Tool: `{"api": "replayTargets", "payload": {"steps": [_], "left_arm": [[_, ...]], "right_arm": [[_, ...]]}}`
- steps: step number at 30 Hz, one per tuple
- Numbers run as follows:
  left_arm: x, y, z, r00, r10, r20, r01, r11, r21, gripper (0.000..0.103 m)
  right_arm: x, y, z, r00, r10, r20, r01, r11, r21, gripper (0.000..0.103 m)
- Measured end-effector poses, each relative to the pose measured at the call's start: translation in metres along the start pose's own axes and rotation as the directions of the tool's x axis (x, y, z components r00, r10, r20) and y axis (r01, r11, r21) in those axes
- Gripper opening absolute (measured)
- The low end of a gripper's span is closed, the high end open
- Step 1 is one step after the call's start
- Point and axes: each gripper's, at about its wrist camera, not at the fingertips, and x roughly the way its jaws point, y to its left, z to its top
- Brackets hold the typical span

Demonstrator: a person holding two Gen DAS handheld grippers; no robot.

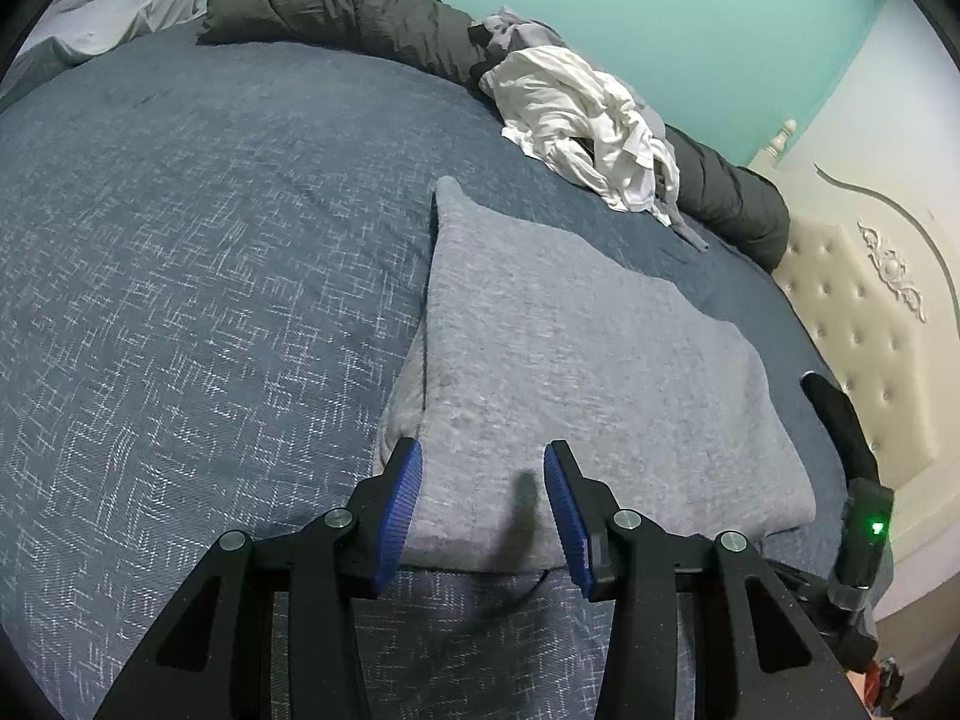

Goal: Fold clothes

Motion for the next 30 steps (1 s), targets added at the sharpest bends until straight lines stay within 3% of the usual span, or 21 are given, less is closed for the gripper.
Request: {"api": "replayTargets", "payload": {"steps": [7, 11, 14, 19, 30], "left_arm": [[0.002, 0.003, 0.001, 1.0, 0.0, 0.0, 0.0, 1.0, 0.001, 0.046], [0.003, 0.006, 0.002, 1.0, -0.002, -0.001, 0.002, 1.0, -0.007, 0.046], [0.003, 0.007, 0.002, 1.0, 0.0, 0.002, 0.0, 1.0, -0.007, 0.047], [0.004, 0.013, 0.002, 1.0, 0.002, 0.0, -0.002, 1.0, -0.018, 0.047], [0.005, 0.026, 0.003, 1.0, -0.002, 0.002, 0.002, 0.999, -0.046, 0.047]], "right_arm": [[0.003, -0.013, 0.006, 1.0, 0.006, -0.014, -0.005, 0.999, 0.044, 0.005], [0.002, -0.009, 0.011, 1.0, -0.009, -0.006, 0.009, 1.0, 0.009, 0.005], [0.001, -0.013, 0.025, 1.0, -0.006, 0.004, 0.005, 1.0, 0.026, 0.005], [0.015, -0.017, 0.046, 0.998, -0.019, -0.064, 0.021, 0.999, 0.03, 0.005], [0.04, -0.034, 0.101, 0.989, -0.069, -0.127, 0.076, 0.996, 0.051, 0.005]]}}
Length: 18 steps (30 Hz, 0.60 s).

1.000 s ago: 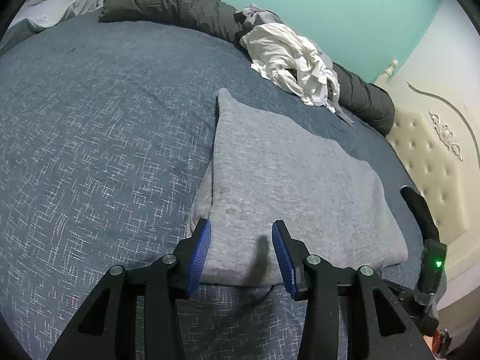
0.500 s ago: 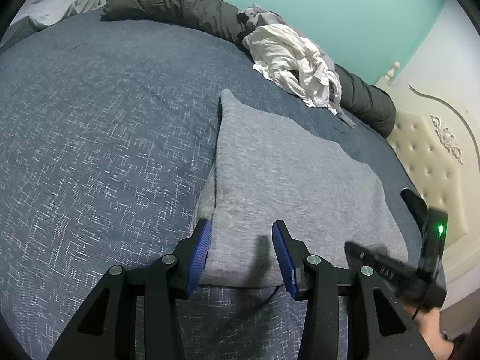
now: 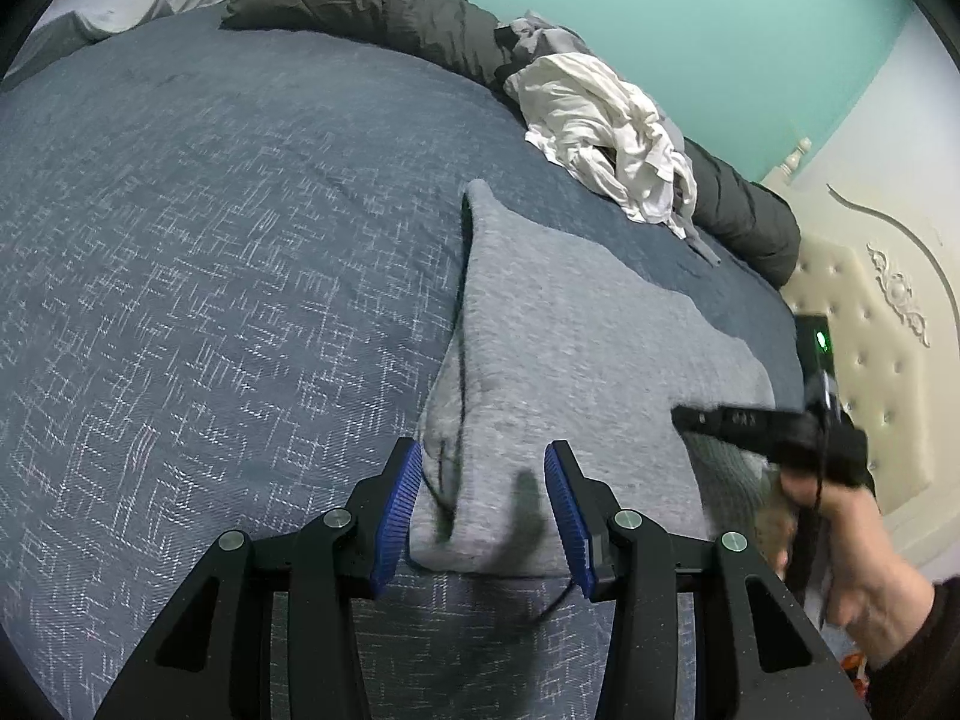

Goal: Fold clothes

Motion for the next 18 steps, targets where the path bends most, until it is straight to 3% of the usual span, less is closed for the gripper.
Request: {"api": "replayTargets", "payload": {"steps": [9, 14, 18], "left_arm": [[0.003, 0.013, -0.001, 1.0, 0.005, -0.006, -0.005, 1.0, -0.026, 0.047], [0.006, 0.017, 0.001, 1.0, 0.006, -0.012, -0.007, 0.999, -0.038, 0.047], [0.008, 0.016, 0.0, 1.0, 0.007, -0.019, -0.008, 0.999, -0.037, 0.047]], "right_arm": [[0.027, 0.002, 0.058, 1.0, -0.014, 0.017, 0.014, 1.0, -0.003, 0.005], [0.023, 0.003, 0.054, 1.0, 0.002, 0.021, -0.001, 0.999, -0.035, 0.005], [0.004, -0.001, 0.013, 0.999, 0.039, 0.005, -0.038, 0.998, -0.044, 0.005]]}}
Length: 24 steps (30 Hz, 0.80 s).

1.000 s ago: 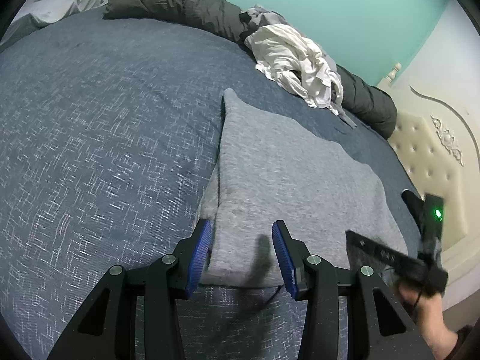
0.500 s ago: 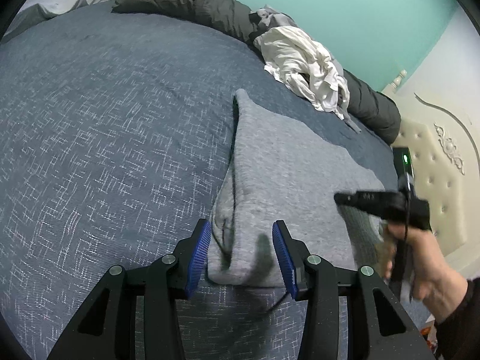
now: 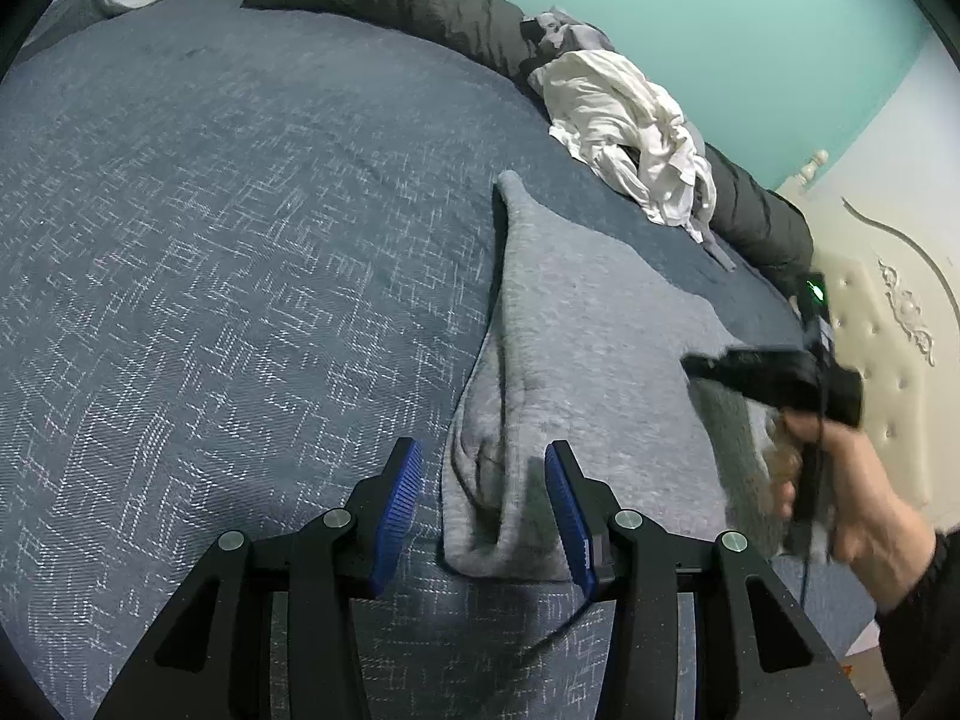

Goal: Fold clothes

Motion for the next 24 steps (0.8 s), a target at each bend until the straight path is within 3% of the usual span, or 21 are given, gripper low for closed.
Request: {"api": "replayTargets", "payload": {"steps": [6, 8, 10, 20, 24], "left_arm": [[-0.003, -0.001, -0.003, 1.0, -0.018, 0.0, 0.018, 1.0, -0.005, 0.048], [-0.007, 0.001, -0.004, 1.0, -0.026, 0.006, 0.026, 0.999, -0.025, 0.058], [-0.01, 0.003, -0.004, 1.0, -0.025, 0.013, 0.026, 0.999, -0.038, 0.059], [-0.021, -0.011, -0.014, 1.0, 0.001, 0.013, 0.0, 1.0, -0.021, 0.059], [-0.023, -0.017, -0.019, 1.0, -0.014, 0.002, 0.015, 0.999, -0.036, 0.061]], "right_arm": [[-0.037, -0.015, -0.078, 0.997, 0.077, -0.026, -0.077, 0.997, 0.001, 0.005], [-0.049, -0.022, -0.096, 0.994, 0.105, -0.011, -0.105, 0.994, 0.015, 0.005], [-0.059, -0.026, -0.111, 0.994, 0.113, 0.001, -0.113, 0.993, 0.018, 0.005], [-0.062, -0.02, -0.156, 0.985, 0.165, -0.04, -0.166, 0.986, -0.012, 0.005], [-0.084, -0.045, -0.158, 0.979, 0.201, 0.031, -0.202, 0.979, 0.041, 0.005]]}}
